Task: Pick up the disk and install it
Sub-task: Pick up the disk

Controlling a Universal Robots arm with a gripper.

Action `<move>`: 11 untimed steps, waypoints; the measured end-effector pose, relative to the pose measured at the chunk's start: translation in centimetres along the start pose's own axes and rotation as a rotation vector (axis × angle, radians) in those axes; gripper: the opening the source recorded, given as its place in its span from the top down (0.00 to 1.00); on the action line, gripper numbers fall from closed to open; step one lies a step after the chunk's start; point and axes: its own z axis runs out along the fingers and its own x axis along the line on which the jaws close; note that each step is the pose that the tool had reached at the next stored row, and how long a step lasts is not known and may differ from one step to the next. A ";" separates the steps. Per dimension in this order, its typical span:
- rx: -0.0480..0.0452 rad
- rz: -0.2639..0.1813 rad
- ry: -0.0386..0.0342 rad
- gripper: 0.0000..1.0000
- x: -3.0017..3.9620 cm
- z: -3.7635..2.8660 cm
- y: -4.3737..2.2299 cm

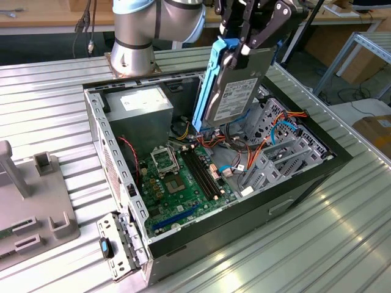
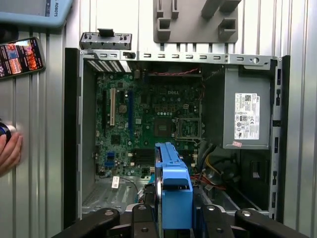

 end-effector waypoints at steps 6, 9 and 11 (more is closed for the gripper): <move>0.0000 0.000 0.0000 0.63 0.00 0.00 -0.73; 0.0000 0.000 0.0000 0.63 0.03 0.00 -2.33; 0.0000 0.000 0.0000 0.63 0.04 0.00 -2.97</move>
